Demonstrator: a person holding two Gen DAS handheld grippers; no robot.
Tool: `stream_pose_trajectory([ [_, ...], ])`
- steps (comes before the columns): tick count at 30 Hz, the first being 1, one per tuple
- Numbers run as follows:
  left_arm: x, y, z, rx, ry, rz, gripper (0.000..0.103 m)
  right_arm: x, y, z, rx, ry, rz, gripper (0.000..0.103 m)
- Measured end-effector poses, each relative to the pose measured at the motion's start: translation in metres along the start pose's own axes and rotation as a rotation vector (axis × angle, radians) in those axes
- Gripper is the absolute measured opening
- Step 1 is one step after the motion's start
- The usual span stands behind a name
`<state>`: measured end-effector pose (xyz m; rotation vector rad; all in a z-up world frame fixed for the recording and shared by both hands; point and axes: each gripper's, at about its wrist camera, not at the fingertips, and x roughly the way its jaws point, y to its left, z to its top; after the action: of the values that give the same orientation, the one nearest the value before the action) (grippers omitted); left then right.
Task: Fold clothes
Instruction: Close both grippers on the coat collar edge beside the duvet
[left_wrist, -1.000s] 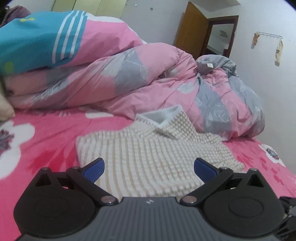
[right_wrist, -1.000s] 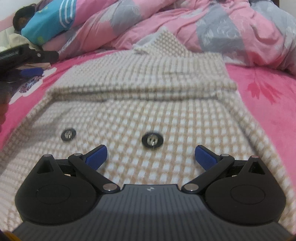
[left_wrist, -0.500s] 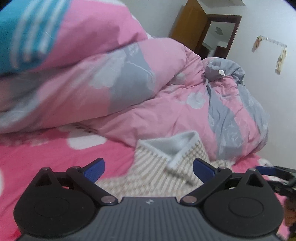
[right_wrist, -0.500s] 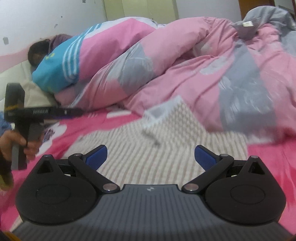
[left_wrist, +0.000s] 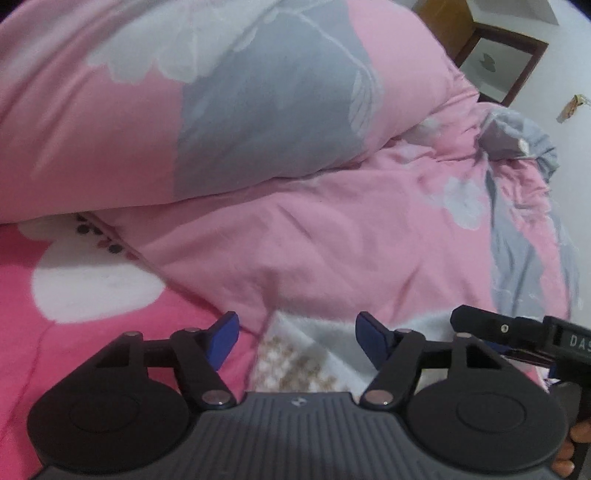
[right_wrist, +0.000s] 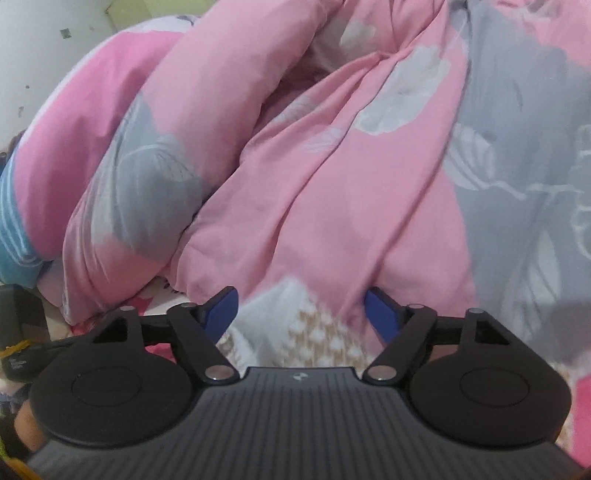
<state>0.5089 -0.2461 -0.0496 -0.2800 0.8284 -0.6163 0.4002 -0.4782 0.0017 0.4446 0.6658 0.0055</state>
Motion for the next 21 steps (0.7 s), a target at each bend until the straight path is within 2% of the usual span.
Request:
stream_pose_trajectory([
  [3,0.015,0.000,-0.001,-0.018,0.039,0.008,0.065,0.011,0.000,0.003,-0.016,0.016,-0.017,0.072],
  [7,0.023,0.000,-0.004,-0.047,0.037,0.016,0.063,0.015,-0.006,0.005,-0.002,0.021,-0.016,0.066],
  [9,0.024,0.000,-0.005,-0.060,0.034,0.015,0.058,0.016,-0.009,0.006,0.012,0.023,-0.012,0.059],
  [11,0.023,-0.001,-0.006,-0.073,0.029,0.014,0.056,0.015,-0.010,0.007,0.029,0.026,-0.005,0.058],
  [14,0.020,-0.004,-0.009,-0.058,0.010,0.023,0.042,0.015,-0.012,0.008,0.048,0.030,0.005,0.054],
  [16,0.017,-0.006,-0.010,-0.050,-0.002,0.026,0.034,0.015,-0.010,0.008,0.050,0.036,0.013,0.048],
  [17,0.015,-0.008,-0.010,-0.047,-0.009,0.028,0.032,0.015,-0.009,0.008,0.044,0.043,0.018,0.043],
  [19,0.010,-0.009,-0.013,-0.044,-0.023,0.029,0.020,0.016,-0.009,0.007,0.046,0.051,0.031,0.032],
  [20,0.007,-0.010,-0.014,-0.047,-0.032,0.029,0.017,0.016,-0.008,0.008,0.050,0.053,0.040,0.021],
  [21,0.002,-0.010,-0.014,-0.049,-0.042,0.027,0.014,0.015,-0.006,0.008,0.048,0.054,0.045,0.018],
])
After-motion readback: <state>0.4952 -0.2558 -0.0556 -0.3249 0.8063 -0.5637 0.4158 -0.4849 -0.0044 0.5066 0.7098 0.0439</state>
